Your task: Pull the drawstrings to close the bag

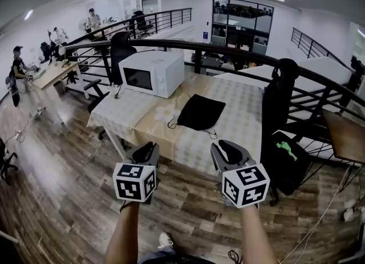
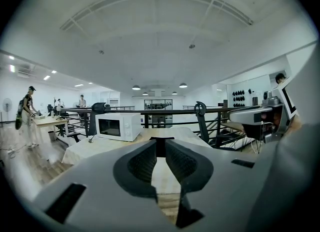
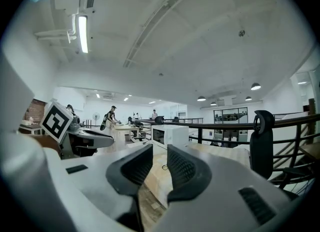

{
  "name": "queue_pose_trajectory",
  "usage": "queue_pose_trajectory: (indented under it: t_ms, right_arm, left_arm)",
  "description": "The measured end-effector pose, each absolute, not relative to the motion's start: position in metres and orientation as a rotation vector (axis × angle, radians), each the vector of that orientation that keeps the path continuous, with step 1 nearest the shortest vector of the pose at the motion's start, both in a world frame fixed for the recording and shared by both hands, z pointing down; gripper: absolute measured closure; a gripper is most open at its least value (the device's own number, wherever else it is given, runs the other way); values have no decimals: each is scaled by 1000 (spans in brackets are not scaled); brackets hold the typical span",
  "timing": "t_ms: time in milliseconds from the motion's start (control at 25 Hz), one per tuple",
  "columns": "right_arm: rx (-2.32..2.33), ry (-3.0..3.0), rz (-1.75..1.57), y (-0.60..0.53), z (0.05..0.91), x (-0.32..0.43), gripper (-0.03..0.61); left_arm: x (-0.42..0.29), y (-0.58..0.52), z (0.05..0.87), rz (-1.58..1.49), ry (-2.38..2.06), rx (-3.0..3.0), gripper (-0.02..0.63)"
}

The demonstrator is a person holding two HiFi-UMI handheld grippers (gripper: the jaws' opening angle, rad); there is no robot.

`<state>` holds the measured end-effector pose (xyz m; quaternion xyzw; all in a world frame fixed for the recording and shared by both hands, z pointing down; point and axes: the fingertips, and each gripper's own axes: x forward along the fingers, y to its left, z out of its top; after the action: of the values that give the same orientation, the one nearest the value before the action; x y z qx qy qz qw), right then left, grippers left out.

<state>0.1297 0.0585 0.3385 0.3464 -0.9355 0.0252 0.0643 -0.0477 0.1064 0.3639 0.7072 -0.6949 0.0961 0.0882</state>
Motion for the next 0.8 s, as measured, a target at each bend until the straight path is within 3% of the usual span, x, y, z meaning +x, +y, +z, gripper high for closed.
queue_pose_trajectory:
  t_ms: [480, 800]
  right_arm:
    - [1191, -2724, 150, 14, 350, 88, 445]
    - [1296, -2659, 171, -6, 349, 74, 395]
  left_arm:
    - [-93, 37, 370, 287, -1900, 2229, 508]
    - [-114, 5, 378, 304, -1786, 2292, 429]
